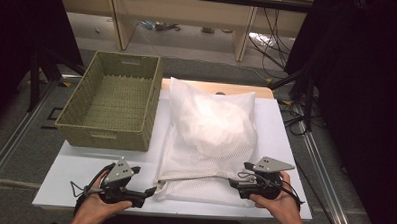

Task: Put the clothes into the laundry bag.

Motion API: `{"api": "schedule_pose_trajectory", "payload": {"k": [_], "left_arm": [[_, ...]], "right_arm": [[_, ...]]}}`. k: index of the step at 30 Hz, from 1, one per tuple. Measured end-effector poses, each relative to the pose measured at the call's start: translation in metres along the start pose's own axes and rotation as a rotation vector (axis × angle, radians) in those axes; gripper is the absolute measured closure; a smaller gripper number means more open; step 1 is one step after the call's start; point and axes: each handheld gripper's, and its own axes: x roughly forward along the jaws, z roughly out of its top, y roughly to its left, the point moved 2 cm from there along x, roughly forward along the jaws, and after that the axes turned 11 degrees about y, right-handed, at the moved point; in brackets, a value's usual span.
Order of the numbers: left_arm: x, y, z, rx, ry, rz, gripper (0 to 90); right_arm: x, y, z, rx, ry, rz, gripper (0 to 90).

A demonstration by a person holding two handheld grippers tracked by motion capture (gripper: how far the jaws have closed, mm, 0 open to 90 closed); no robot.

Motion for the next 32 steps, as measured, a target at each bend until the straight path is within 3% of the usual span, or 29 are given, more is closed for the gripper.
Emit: {"api": "schedule_pose_trajectory", "payload": {"k": [1, 2, 3, 5, 12, 14, 15, 16, 21, 22, 24, 25, 26, 27, 28, 30, 31, 32], "left_arm": [[0.0, -0.001, 0.0, 0.003, -0.009, 0.0, 15.8], [-0.001, 0.0, 0.0, 0.021, 0.008, 0.006, 15.8], [0.0, -0.003, 0.0, 0.003, -0.005, -0.001, 15.8], [0.0, -0.003, 0.0, 0.004, -0.01, 0.006, 15.8], [0.0, -0.006, -0.001, 0.002, -0.002, 0.005, 16.0], [0.001, -0.006, -0.001, 0.011, -0.001, 0.002, 16.0], [0.001, -0.006, -0.001, 0.008, -0.001, 0.001, 16.0], [0.001, -0.007, 0.0, -0.007, -0.012, -0.002, 16.0], [-0.001, -0.004, 0.0, 0.008, 0.007, 0.008, 16.0], [0.001, -0.005, 0.001, -0.011, -0.018, -0.001, 16.0], [0.001, -0.005, 0.001, -0.008, -0.01, 0.002, 16.0], [0.002, -0.005, 0.002, -0.006, -0.012, 0.0, 16.0], [0.002, -0.006, 0.002, -0.001, -0.011, 0.001, 16.0], [0.002, -0.005, 0.002, 0.014, -0.006, -0.004, 16.0], [0.003, -0.006, 0.003, 0.013, 0.001, -0.001, 16.1], [0.004, -0.007, 0.003, 0.014, -0.003, -0.001, 16.1], [0.005, -0.007, 0.003, 0.013, -0.004, -0.006, 16.1], [0.004, -0.006, 0.003, 0.018, 0.008, -0.007, 16.0]], "right_arm": [[0.001, 0.0, -0.001, -0.005, -0.005, 0.029, 21.1], [-0.001, 0.002, -0.002, 0.0, -0.007, 0.016, 21.0], [-0.003, 0.002, -0.003, 0.0, -0.014, -0.004, 20.8], [-0.006, 0.008, -0.007, 0.029, -0.013, 0.006, 20.7], [-0.011, 0.014, -0.02, 0.016, -0.001, 0.029, 20.5], [-0.014, 0.017, -0.025, 0.042, 0.004, 0.01, 20.0], [-0.013, 0.016, -0.027, 0.04, -0.005, 0.025, 19.9], [-0.015, 0.016, -0.029, 0.038, 0.002, 0.021, 20.0], [-0.024, 0.018, -0.04, 0.033, -0.002, -0.006, 19.7], [-0.024, 0.018, -0.042, 0.03, -0.005, 0.0, 19.6], [-0.026, 0.017, -0.043, 0.029, -0.017, -0.013, 19.6], [-0.027, 0.018, -0.043, 0.051, -0.004, -0.014, 19.6], [-0.026, 0.017, -0.043, 0.05, -0.016, -0.028, 19.7], [-0.025, 0.018, -0.042, 0.044, 0.001, -0.001, 19.9], [-0.024, 0.018, -0.042, 0.028, -0.005, -0.025, 20.0], [-0.022, 0.02, -0.041, 0.023, 0.003, -0.001, 20.1], [-0.023, 0.02, -0.041, 0.017, 0.013, -0.028, 20.0], [-0.022, 0.021, -0.041, 0.013, 0.015, -0.017, 20.0]]}}
